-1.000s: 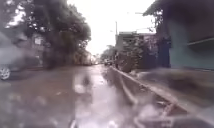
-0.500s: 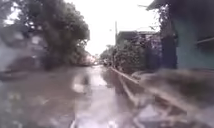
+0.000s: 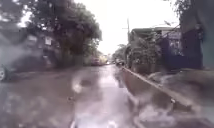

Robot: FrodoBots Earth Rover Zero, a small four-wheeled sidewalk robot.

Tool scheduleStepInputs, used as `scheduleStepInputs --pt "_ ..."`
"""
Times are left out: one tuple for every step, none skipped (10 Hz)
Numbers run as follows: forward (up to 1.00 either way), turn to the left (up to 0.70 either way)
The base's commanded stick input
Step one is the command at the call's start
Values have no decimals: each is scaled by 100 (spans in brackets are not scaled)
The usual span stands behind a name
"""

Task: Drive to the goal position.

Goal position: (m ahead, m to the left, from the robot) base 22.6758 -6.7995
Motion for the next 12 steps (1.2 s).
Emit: scheduleStepInputs --pt "100 0" --pt "100 0" --pt "100 0" --pt "100 0" --pt "100 0" --pt "100 0" --pt "100 0" --pt "100 0" --pt "100 0" --pt "100 0" --pt "100 0" --pt "100 0"
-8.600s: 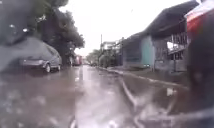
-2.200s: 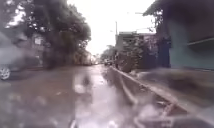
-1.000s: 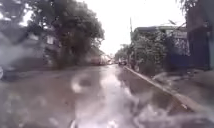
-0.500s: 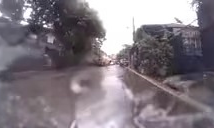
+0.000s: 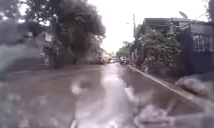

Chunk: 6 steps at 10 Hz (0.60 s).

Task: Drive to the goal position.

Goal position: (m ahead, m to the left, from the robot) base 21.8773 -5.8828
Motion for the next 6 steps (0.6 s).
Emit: scheduleStepInputs --pt "100 0" --pt "100 0" --pt "100 0" --pt "100 0" --pt "100 0" --pt "100 0"
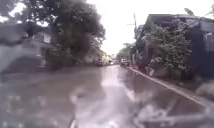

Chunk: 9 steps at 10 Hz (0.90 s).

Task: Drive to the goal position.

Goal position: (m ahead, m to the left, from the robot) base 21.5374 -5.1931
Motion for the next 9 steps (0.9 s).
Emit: scheduleStepInputs --pt "100 0" --pt "100 0" --pt "100 0" --pt "100 0" --pt "100 0" --pt "100 0" --pt "100 0" --pt "100 -20" --pt "100 -27"
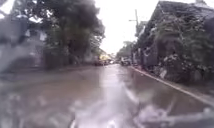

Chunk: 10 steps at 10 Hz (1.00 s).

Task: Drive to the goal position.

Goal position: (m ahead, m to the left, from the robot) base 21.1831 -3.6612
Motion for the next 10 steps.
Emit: scheduleStepInputs --pt "100 -13" --pt "100 0" --pt "100 0" --pt "100 0" --pt "100 0" --pt "100 0" --pt "100 0" --pt "100 0" --pt "100 0" --pt "100 0"
